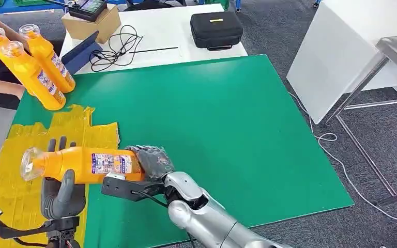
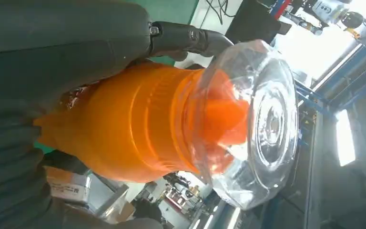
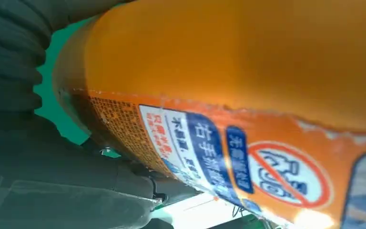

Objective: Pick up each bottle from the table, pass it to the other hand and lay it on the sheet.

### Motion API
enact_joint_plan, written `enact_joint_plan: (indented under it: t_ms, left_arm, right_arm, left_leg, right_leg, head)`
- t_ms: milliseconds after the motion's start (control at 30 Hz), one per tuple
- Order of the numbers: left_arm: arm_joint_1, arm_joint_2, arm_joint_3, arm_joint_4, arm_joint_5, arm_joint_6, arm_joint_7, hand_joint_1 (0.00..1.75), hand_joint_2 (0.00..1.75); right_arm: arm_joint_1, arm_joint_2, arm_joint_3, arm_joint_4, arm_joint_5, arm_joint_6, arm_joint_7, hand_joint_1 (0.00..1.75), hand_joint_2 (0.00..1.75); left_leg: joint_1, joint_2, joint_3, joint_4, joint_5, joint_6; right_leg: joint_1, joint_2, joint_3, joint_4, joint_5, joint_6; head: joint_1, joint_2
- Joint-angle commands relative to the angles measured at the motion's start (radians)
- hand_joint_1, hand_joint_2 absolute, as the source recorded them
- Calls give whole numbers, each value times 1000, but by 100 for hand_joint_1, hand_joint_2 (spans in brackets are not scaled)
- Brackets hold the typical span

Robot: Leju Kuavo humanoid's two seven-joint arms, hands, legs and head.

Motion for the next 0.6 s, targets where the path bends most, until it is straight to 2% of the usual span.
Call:
enact_joint_plan:
  t_ms: [33, 67, 133, 300, 400, 600]
  left_arm:
    - [-52, 0, -47, 40, -37, 20, 9, 0, 175]
    - [-52, -1, -45, 37, -44, 25, 8, 0, 175]
    - [-57, 39, -44, 53, -87, 44, -14, 0, 175]
    - [-27, -5, -3, -16, -122, 67, -23, 0, 175]
    - [-12, -4, 38, -39, -124, 74, -27, 0, 175]
    - [-11, -3, 43, -41, -124, 74, -27, 0, 175]
  right_arm:
    - [-93, 21, 70, 137, 23, -10, 22, 175, 175]
    - [-95, 20, 74, 126, 33, -15, 25, 175, 175]
    - [-94, 15, 76, 99, 47, -26, 26, 175, 175]
    - [-55, -24, 67, -1, 40, -18, 21, 175, 175]
    - [-48, -35, 76, -28, 52, -19, 7, 175, 175]
    - [-47, -35, 77, -28, 53, -19, 6, 175, 175]
  left_leg:
    - [0, 1, 4, 0, -1, -1]
    - [0, 0, 2, 0, -1, -1]
    - [0, 1, 4, 0, -1, -1]
    - [0, 0, 2, 0, -1, -1]
    - [0, 1, 2, 0, -1, -1]
    - [0, 0, 2, -1, -1, -1]
  right_leg:
    - [0, -1, 4, 0, -2, 0]
    - [0, -1, 2, 0, -1, 0]
    - [0, -1, 4, 0, -2, 0]
    - [0, -1, 2, 0, -1, 0]
    - [0, 0, 2, 0, -1, 0]
    - [0, -1, 2, 0, -1, 0]
  head:
    - [0, 0]
    - [0, 0]
    - [0, 0]
    - [0, 0]
    - [0, 0]
    - [0, 0]
